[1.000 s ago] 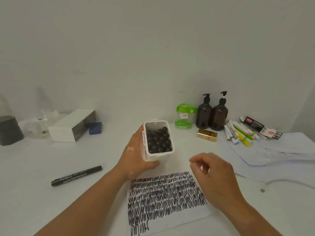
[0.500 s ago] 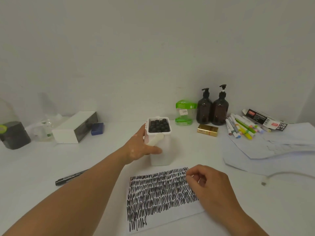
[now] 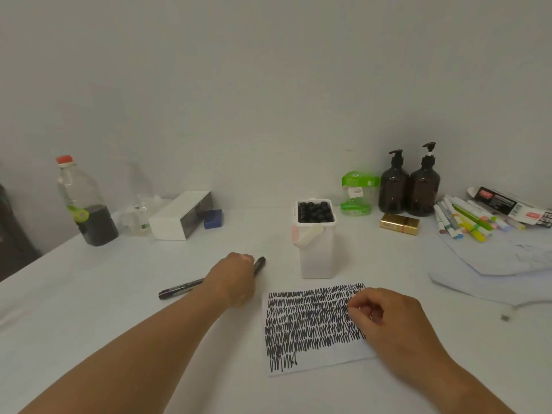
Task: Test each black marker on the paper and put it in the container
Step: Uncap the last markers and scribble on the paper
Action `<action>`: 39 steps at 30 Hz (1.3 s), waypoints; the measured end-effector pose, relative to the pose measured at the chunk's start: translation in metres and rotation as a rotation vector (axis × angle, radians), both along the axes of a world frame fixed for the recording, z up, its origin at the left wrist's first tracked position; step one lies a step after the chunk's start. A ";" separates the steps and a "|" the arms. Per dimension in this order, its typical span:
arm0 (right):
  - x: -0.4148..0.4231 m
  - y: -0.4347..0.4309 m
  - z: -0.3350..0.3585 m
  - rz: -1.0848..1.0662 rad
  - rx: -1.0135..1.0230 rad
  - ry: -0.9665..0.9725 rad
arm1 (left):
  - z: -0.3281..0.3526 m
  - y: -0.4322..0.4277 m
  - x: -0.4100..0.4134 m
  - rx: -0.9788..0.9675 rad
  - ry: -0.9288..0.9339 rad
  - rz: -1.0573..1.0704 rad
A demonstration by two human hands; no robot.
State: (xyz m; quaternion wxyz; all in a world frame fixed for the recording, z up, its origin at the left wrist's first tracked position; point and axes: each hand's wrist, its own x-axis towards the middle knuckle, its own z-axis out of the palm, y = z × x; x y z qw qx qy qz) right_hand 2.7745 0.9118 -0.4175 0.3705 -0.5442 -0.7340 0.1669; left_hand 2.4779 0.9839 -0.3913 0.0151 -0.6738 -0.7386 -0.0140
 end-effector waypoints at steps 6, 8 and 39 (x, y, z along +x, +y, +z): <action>0.000 -0.007 0.003 0.028 -0.004 0.012 | 0.005 -0.019 -0.002 0.075 -0.407 0.072; -0.004 -0.010 0.006 0.047 0.000 0.053 | 0.013 -0.035 0.002 0.086 -0.904 0.071; -0.042 -0.028 0.017 0.302 -0.189 0.637 | -0.007 -0.118 0.063 0.221 -0.695 -0.536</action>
